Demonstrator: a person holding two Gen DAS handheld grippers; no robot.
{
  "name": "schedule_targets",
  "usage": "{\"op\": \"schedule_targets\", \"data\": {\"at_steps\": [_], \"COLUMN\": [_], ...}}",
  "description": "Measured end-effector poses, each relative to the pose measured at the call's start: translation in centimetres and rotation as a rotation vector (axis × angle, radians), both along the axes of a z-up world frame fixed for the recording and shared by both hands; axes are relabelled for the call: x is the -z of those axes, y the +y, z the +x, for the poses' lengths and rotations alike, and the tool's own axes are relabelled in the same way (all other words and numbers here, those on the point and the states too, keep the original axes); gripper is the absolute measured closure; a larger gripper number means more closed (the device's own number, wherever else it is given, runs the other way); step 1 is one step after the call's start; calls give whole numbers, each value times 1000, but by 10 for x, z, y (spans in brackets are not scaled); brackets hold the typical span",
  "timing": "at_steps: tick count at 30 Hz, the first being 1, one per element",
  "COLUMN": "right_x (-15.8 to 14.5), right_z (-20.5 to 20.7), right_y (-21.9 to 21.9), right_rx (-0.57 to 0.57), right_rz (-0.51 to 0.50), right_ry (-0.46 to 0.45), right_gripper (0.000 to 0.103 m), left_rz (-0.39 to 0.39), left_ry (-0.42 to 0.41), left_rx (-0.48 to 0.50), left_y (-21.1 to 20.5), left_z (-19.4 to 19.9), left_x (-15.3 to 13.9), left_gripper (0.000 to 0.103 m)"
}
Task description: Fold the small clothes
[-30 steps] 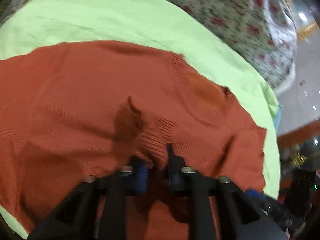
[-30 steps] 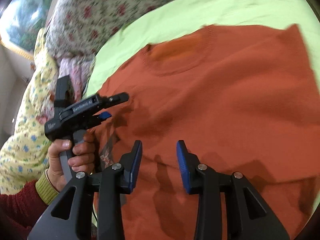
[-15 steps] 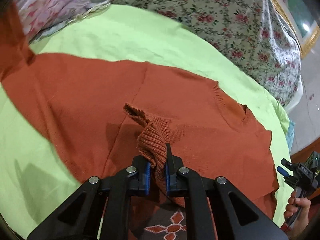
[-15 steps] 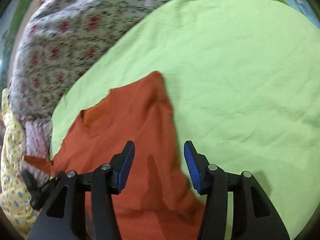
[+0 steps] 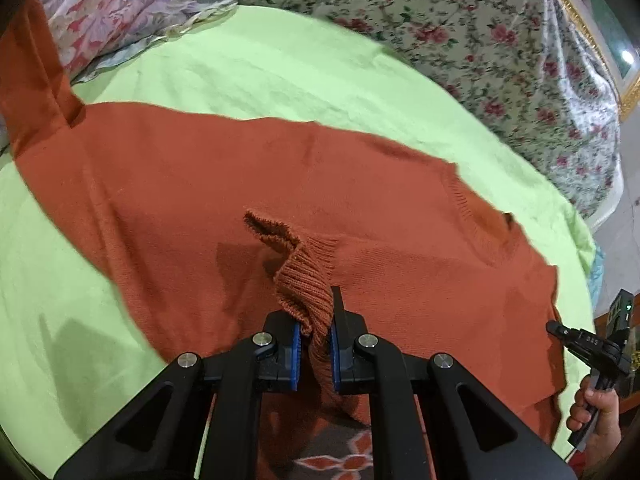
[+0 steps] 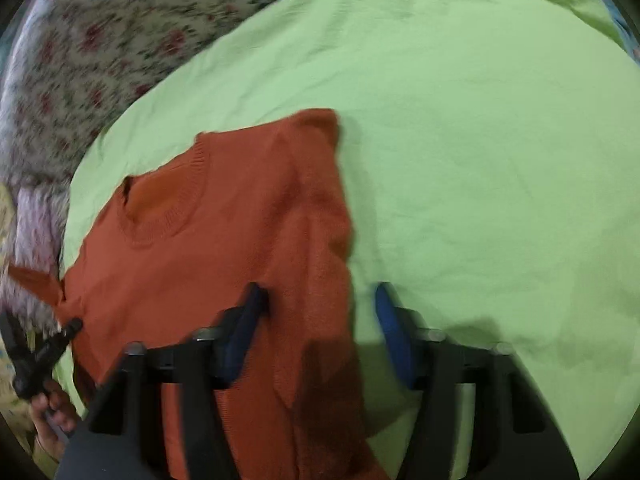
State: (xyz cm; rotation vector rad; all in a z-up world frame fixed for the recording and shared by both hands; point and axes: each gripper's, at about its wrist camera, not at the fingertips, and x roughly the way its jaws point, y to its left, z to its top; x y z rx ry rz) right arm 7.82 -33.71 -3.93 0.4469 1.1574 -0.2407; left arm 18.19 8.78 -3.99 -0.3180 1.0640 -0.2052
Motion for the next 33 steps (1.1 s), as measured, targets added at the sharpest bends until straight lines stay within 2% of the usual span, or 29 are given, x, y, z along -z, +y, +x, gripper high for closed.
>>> {"op": "schedule_targets", "data": {"at_steps": [2, 5, 8, 11, 13, 15, 17, 18, 20, 22, 24, 27, 30, 33], "right_x": [-11, -26, -13, -3, -8, -17, -29, -35, -47, -55, -58, -50, -42, -38], "right_z": [3, 2, 0, -2, -3, -4, -9, -12, -18, -22, -26, -26, -22, -16], "right_y": [-7, -28, -37, -34, -33, -31, -28, -26, -17, -2, 17, 44, 71, 94], "right_rx": [2, 43, 61, 47, 65, 78, 90, 93, 82, 55, 24, -23, -76, -126], "right_rz": [3, -7, 9, -16, -31, -67, -89, -76, -46, -31, 2, 50, 89, 102], "right_ry": [-14, -48, -22, -5, -1, 9, 2, -17, -53, -80, -103, -95, -77, -63], "right_gripper": [95, 95, 95, 94, 89, 80, 71, 70, 60, 54, 52, 52, 52, 52], "left_rz": [-22, 5, 44, 59, 67, 62, 63, 63, 54, 82, 126, 150, 194, 201], "left_ry": [-30, -51, -9, 46, 27, 21, 1, 2, -2, -8, -5, 15, 40, 33], "left_rx": [38, 78, 72, 79, 75, 59, 1, -41, -110, -203, -308, -425, -527, -602], "left_y": [-12, -30, -26, -14, -4, 10, 30, 46, 71, 101, 131, 170, 203, 229], "left_z": [-1, 1, 4, 0, -7, -12, -16, -16, -17, -10, 3, 26, 52, 69], "left_x": [-10, -13, 4, 16, 10, 3, -6, -10, -16, -23, -29, -30, -26, -30], "left_gripper": [93, 93, 93, 87, 78, 76, 74, 70, 62, 44, 35, 28, 28, 28]}}
